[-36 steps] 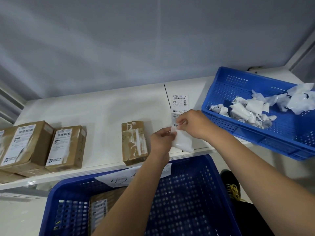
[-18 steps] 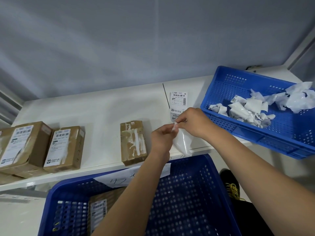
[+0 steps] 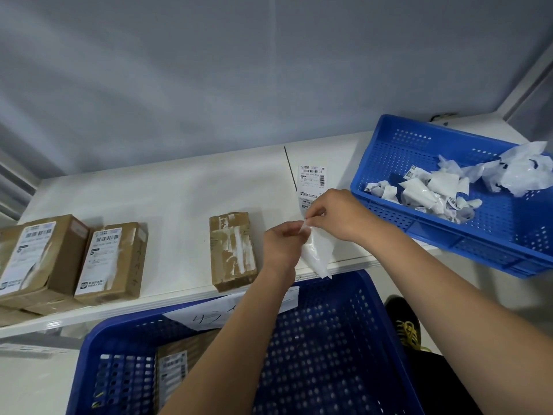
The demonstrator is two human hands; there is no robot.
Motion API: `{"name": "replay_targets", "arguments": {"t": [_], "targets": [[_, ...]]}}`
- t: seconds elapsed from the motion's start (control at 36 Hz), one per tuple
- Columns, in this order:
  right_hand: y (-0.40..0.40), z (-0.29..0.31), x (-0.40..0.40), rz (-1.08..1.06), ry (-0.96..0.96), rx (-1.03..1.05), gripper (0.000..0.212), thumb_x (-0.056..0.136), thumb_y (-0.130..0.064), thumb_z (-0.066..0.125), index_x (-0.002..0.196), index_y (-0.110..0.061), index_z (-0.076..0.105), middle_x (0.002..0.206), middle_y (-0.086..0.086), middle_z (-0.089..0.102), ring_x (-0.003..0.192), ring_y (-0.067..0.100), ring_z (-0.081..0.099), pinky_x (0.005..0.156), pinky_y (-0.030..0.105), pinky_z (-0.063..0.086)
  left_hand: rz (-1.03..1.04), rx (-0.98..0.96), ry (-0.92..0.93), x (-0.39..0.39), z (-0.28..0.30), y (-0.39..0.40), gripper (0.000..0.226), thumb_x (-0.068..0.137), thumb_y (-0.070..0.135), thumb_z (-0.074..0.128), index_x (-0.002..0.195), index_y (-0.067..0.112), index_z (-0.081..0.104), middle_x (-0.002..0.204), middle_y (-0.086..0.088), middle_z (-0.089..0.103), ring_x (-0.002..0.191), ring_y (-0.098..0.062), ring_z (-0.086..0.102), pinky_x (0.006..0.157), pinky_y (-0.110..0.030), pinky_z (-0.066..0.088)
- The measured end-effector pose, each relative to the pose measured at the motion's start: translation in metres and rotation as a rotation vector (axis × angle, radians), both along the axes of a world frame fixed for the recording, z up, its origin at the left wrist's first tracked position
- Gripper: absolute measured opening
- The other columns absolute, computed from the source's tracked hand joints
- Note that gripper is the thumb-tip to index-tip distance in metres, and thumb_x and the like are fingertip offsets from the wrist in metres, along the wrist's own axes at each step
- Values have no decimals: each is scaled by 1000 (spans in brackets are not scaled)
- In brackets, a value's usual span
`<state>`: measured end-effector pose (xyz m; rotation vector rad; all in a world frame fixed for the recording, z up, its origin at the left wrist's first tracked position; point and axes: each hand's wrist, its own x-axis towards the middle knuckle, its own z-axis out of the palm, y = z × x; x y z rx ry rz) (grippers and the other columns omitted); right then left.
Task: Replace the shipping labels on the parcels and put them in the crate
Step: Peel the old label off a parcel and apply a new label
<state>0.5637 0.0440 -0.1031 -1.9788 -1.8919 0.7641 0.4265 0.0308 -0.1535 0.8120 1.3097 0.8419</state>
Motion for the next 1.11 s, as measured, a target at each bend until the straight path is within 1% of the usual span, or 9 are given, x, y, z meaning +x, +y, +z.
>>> {"name": "replay_targets", "arguments": {"t": [0.19,0.33,0.5,0.64,0.72,0.83,0.92,1.0,1.11], "targets": [[2,0,-2,-22,36,11,14,84,-20,80,97,-17,80,89,-8,67,92,13,65,83,25,50,-17,51,12,0,1,1,24,91,0,72,80,21,74,76,6,72,76,-12,63,82,-33,50],[4,-3,-2,-17,32,25,13,88,-19,77,100,-18,80,99,-2,73,93,13,64,82,24,47,-29,42,6,-2,5,4,23,91,-2,71,83,20,75,82,2,74,87,-18,66,93,-40,54],[6,-4,0,-38,74,28,11,87,-18,78,98,-18,80,97,-1,74,93,14,65,83,22,46,-30,39,-11,-2,7,5,24,91,-4,69,83,18,75,80,2,73,81,-16,65,86,-35,54],[6,-3,1,-38,87,20,9,86,-18,79,94,-19,81,89,-5,72,88,10,64,75,18,43,-27,43,-17,-2,8,4,22,91,-4,70,85,16,76,82,2,74,84,-18,66,91,-37,54],[6,-2,2,-40,101,25,8,86,-18,79,93,-20,81,90,-5,74,86,8,64,67,9,40,-27,38,-14,-3,8,5,21,92,-4,69,87,15,76,82,1,74,81,-16,66,82,-31,54],[6,-1,2,-66,119,32,9,87,-17,77,96,-20,81,91,-5,74,85,7,64,65,7,38,-29,41,-1,-4,10,6,26,92,-5,68,82,18,76,78,5,75,76,-14,67,75,-29,54],[7,0,2,-90,105,41,10,89,-16,75,97,-19,80,93,-4,74,87,9,63,68,12,41,-25,41,7,-4,13,6,27,91,-6,68,81,19,75,78,6,75,76,-14,67,79,-32,56],[9,0,2,-145,79,65,12,91,-13,70,97,-18,80,96,-2,74,93,16,66,80,24,48,-5,30,9,-4,14,6,25,91,-6,69,82,17,74,79,6,73,78,-14,66,88,-39,56],[10,2,4,-243,39,133,18,93,-10,62,89,-19,77,96,-3,74,93,19,66,83,35,56,41,0,17,-4,13,8,23,91,-3,71,82,17,71,82,4,70,79,-15,64,84,-36,55]]}}
